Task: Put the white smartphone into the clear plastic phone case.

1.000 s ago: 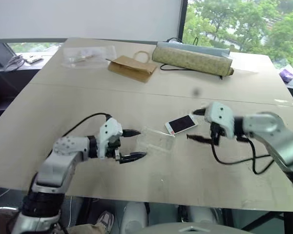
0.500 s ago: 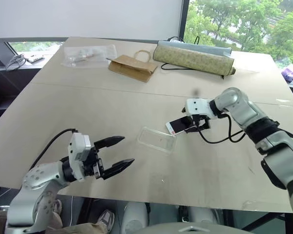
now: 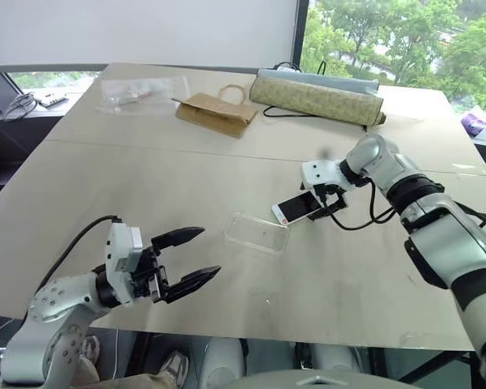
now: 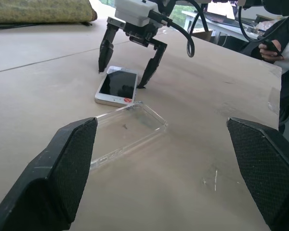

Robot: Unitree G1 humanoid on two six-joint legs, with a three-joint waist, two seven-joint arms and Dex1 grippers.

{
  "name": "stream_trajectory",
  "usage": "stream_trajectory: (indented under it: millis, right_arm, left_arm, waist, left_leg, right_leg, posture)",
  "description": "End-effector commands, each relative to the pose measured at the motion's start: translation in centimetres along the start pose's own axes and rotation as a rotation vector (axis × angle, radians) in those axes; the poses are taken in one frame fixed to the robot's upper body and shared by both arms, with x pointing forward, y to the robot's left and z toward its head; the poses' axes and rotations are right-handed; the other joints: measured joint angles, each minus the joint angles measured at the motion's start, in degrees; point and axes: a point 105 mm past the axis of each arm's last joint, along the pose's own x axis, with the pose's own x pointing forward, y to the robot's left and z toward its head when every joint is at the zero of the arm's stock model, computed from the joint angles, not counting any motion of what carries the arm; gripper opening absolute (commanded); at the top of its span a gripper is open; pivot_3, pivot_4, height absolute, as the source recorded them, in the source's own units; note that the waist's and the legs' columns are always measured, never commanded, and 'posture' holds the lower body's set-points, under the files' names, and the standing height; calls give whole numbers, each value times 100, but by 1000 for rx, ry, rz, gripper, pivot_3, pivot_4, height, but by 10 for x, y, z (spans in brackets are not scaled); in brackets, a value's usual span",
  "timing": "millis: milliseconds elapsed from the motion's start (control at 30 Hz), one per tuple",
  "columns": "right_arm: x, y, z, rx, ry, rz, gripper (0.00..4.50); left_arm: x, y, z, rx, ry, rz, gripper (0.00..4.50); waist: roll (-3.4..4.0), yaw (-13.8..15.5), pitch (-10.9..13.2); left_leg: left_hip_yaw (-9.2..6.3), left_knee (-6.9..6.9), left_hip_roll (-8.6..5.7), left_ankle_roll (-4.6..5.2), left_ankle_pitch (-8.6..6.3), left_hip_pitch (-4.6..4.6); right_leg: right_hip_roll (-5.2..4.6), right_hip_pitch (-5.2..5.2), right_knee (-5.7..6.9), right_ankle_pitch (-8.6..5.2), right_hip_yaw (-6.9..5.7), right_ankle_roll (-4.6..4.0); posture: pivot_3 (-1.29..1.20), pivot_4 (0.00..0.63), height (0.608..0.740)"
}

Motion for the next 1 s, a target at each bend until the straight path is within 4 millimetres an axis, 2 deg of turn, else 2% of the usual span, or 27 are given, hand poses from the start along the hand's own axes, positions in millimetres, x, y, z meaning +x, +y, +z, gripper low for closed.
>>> stream_trajectory:
  millis: [33, 67, 233, 367, 467, 500, 633, 700, 800, 900, 1000]
  right_arm:
    - [14, 16, -18, 18, 70, 86, 3294]
    - [14, 18, -19, 23, 70, 96, 2887]
    - [9, 14, -24, 53, 47, 41, 2828]
    - [-18, 2, -26, 94, -70, -116, 2828]
    - [-35, 11, -35, 113, -24, -157, 2828]
    - [-40, 16, -32, 129, -39, -172, 2828]
    - [-56, 45, 17, 301, -252, -175, 2828]
    - [-54, 59, 36, 342, -283, -182, 2828]
    - [-39, 74, 61, 382, -303, -198, 2828]
    - [-25, 80, 80, 438, -321, -230, 2828]
    - [-16, 82, 82, 437, -279, -266, 2828]
  left_arm:
    - [6, -8, 7, 53, -17, -22, 4500]
    - [7, -8, 7, 55, -19, -17, 4500]
    - [8, -7, 2, 59, -15, 4, 4500]
    - [10, -1, -6, 70, 1, 66, 4500]
    - [13, 0, -10, 71, 11, 70, 4500]
    - [13, 0, -12, 68, 12, 72, 4500]
    - [14, 9, -21, 69, 32, 72, 4500]
    - [13, 15, -28, 73, 57, 72, 4500]
    - [11, 24, -34, 80, 76, 68, 4500]
    - [10, 32, -35, 91, 82, 60, 4500]
    - [9, 35, -36, 94, 87, 47, 4500]
  waist:
    - [0, -7, -12]
    - [1, -8, -16]
    - [3, 2, -24]
    - [6, 43, -22]
    - [9, 73, -20]
    - [9, 85, -20]
    - [20, 82, -15]
    - [20, 13, -15]
    - [14, -3, -19]
    - [5, 17, -23]
    - [1, 47, -25]
  left_leg:
    - [0, 0, 1, 0, 0, 1]
    - [1, 0, 1, -1, 0, 5]
    - [0, 1, 1, -1, 0, 11]
    - [-1, 1, 0, -1, 0, 9]
    - [-4, 2, -15, 1, -1, -1]
    - [-7, 2, -20, 3, -1, -6]
    - [-6, -14, -25, 5, -4, -15]
    - [1, -39, -22, 3, -2, -16]
    - [8, -65, -19, -6, 3, -13]
    - [9, -67, -20, -6, 3, -13]
    - [12, -63, -29, -4, 2, -19]
  right_leg:
    - [1, 0, 0, 0, 0, 0]
    - [1, 2, 0, 0, 0, 0]
    - [-1, 10, 1, -3, 0, -7]
    - [-2, 11, 0, -4, -1, -8]
    - [-16, 10, -2, 0, -1, -3]
    - [-21, 9, -4, 0, -2, -2]
    - [-26, -6, -8, 0, -3, 0]
    - [-22, -25, -8, -1, -1, 0]
    - [-16, -43, -7, -2, 0, -3]
    - [-19, -45, -6, -5, -2, -6]
    - [-30, -49, -7, -5, -1, -7]
  posture:
    - [0, 150, 740]
    - [0, 150, 740]
    - [0, 150, 740]
    - [0, 150, 740]
    - [0, 150, 740]
    - [0, 150, 740]
    - [0, 150, 740]
    - [0, 150, 740]
    - [0, 150, 740]
    - [0, 150, 740]
    - [0, 150, 740]
